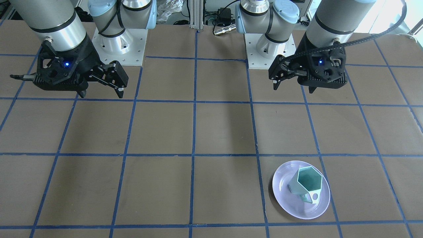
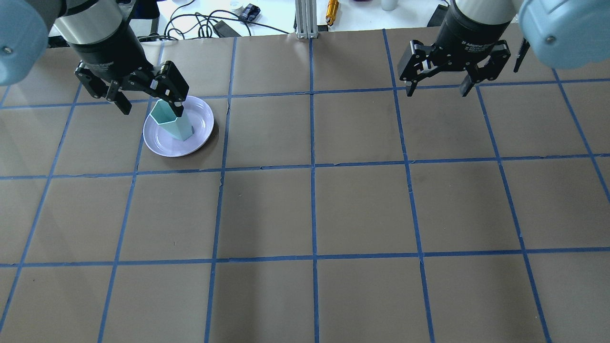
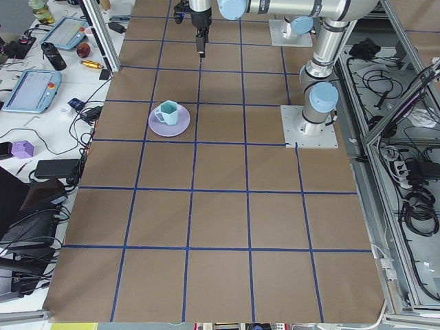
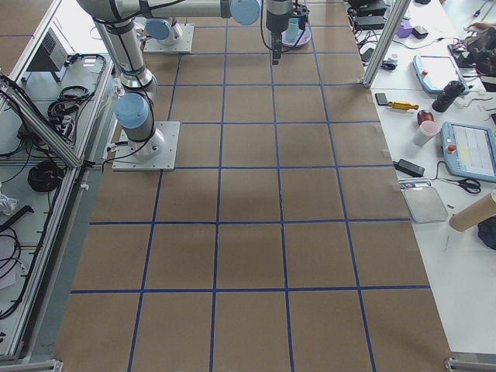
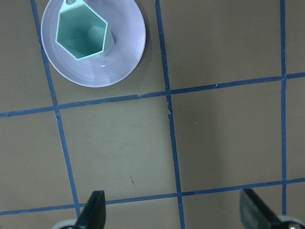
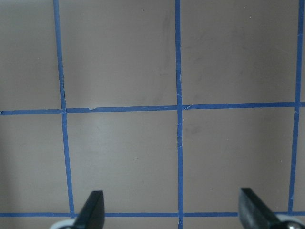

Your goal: Flip cup and place on plate

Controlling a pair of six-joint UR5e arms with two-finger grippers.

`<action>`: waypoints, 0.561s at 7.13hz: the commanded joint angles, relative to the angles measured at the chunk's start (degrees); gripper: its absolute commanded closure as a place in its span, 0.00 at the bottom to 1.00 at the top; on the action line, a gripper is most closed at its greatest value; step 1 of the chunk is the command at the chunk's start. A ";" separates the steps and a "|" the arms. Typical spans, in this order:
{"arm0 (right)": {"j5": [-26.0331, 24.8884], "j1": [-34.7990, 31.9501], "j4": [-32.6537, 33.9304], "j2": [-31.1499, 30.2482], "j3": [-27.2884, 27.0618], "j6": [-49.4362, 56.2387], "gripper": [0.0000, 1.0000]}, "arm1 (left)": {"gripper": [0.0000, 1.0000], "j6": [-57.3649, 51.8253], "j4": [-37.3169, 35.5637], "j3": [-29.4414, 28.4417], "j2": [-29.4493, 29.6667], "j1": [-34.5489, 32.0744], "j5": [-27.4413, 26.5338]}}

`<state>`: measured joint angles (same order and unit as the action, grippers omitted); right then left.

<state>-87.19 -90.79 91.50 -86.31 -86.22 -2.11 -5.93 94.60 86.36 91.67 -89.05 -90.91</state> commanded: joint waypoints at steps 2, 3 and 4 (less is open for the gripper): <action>0.00 0.00 0.00 0.00 0.00 0.00 0.00 | 0.00 2.31 -0.56 2.86 -2.64 -0.59 0.12; 0.00 0.00 0.00 0.00 0.00 0.00 0.00 | 0.00 2.41 -0.47 2.76 -2.72 -0.60 0.03; 0.00 0.00 0.00 0.00 0.00 0.00 0.00 | 0.00 2.41 -0.47 2.76 -2.81 -0.51 0.12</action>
<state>-87.19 -90.79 91.49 -86.31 -86.22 -2.11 -3.67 94.11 89.16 88.96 -89.59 -90.82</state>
